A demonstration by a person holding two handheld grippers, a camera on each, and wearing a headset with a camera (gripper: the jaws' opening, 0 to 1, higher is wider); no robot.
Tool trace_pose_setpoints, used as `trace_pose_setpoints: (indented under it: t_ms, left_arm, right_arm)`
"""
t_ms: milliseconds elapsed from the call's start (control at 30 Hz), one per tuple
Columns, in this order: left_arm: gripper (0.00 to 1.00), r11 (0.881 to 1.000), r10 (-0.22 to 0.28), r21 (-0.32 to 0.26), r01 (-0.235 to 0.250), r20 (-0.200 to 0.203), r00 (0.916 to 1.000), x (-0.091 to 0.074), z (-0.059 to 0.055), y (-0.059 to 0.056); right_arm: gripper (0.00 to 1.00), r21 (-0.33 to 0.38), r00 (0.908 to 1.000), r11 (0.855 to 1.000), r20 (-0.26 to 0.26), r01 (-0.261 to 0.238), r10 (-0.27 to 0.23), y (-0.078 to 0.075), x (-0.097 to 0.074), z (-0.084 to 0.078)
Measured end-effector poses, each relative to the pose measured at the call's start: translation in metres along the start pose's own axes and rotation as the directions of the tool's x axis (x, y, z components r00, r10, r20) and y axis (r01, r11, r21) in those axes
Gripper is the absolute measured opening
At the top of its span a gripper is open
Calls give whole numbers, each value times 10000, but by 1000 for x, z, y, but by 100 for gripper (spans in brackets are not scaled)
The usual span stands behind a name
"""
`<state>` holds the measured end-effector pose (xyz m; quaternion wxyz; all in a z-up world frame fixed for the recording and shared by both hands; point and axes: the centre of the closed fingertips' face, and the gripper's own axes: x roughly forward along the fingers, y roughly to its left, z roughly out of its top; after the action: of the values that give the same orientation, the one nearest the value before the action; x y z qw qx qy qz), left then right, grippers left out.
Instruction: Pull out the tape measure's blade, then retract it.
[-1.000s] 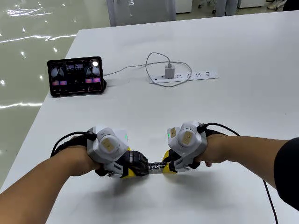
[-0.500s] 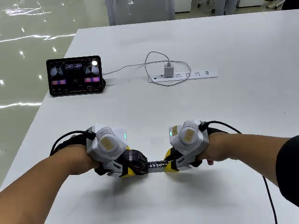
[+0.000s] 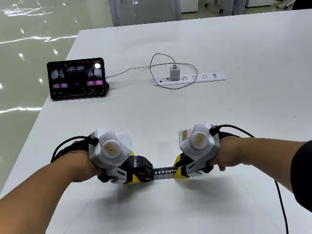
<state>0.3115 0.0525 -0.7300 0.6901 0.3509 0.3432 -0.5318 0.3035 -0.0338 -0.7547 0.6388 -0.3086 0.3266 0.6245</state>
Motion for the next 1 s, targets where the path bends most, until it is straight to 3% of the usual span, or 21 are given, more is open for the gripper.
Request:
trace_pose_setpoints:
  t_ms: [1000]
  left_arm:
    - [33,10000,13,5,-13,-7,10000,0,1,-1]
  right_arm:
    - [10,102,9998,9999,-176,92,-90,1,-11,-12]
